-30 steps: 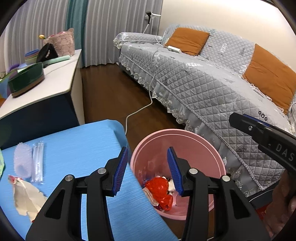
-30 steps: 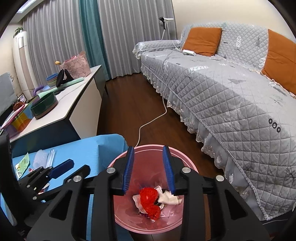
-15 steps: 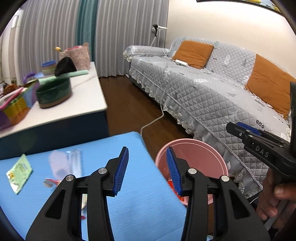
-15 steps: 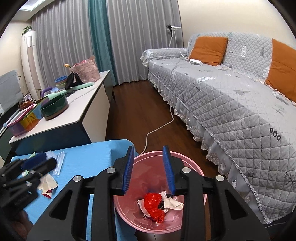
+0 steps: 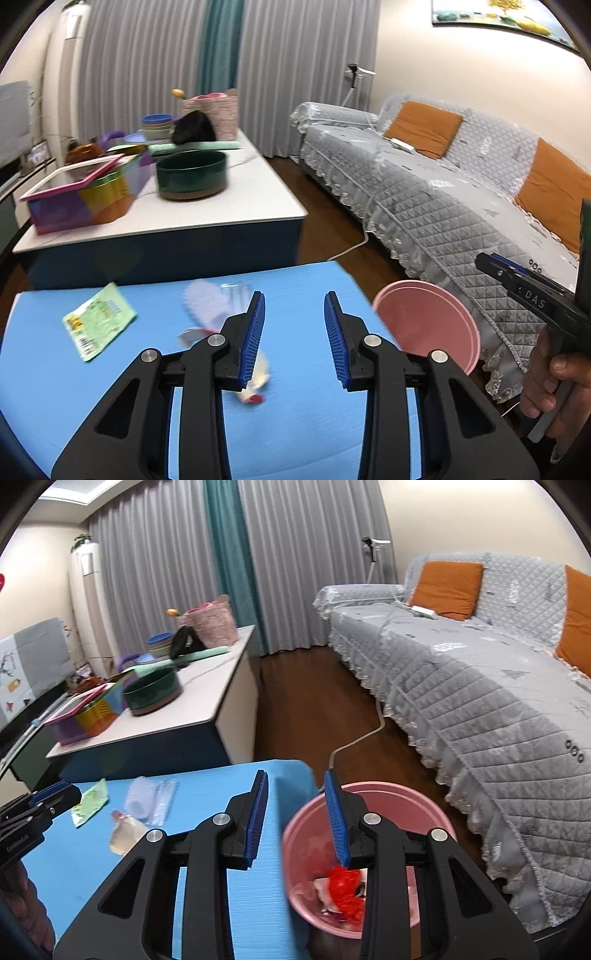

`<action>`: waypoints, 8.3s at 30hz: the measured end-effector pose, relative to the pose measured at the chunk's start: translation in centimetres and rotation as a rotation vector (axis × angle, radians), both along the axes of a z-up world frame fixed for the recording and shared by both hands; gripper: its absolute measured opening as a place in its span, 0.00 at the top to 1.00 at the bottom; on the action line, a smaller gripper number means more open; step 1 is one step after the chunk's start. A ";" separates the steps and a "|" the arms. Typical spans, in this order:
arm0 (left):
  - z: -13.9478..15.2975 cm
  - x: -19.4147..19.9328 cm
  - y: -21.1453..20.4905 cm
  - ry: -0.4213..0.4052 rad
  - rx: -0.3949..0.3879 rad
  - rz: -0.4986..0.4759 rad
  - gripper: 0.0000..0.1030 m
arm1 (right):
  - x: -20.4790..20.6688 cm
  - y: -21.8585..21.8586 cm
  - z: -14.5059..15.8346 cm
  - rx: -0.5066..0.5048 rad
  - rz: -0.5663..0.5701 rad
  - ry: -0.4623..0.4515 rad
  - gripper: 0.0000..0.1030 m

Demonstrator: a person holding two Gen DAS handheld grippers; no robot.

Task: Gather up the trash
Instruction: 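Move both grippers back over the table trash, then grasp green paper packet with left gripper while right grasps white-red paper carton, then carry green packet in left gripper and white-red carton in right gripper to pink bin, then open both grippers over pink bin to drop packet and carton, then move both grippers back over the remaining table trash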

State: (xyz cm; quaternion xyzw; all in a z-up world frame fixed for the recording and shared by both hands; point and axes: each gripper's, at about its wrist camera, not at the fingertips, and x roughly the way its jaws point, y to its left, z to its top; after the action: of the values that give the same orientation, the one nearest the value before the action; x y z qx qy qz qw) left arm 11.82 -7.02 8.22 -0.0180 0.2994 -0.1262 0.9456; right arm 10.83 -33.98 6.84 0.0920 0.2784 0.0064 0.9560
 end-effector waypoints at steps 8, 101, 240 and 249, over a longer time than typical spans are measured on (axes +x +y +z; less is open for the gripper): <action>0.5 0.1 7.6 -0.004 0.023 0.087 0.82 | 0.7 4.4 -0.5 0.029 0.105 0.004 0.69; -5.4 0.6 19.0 0.033 -0.035 0.439 1.00 | 2.5 18.0 -4.2 -0.073 0.418 0.105 0.97; 0.0 -1.0 0.8 -0.016 0.022 0.053 0.90 | 1.7 -0.3 -0.2 0.022 -0.073 0.026 0.52; -1.1 -0.9 7.7 0.009 -0.013 0.181 0.90 | 2.6 2.9 -1.3 0.025 0.019 0.049 0.69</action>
State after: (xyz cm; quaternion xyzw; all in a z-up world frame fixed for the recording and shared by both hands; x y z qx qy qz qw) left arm 10.87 0.71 7.16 -0.0515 0.3000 -0.0421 0.9516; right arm 13.42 -31.07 5.50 0.1014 0.3025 0.0168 0.9476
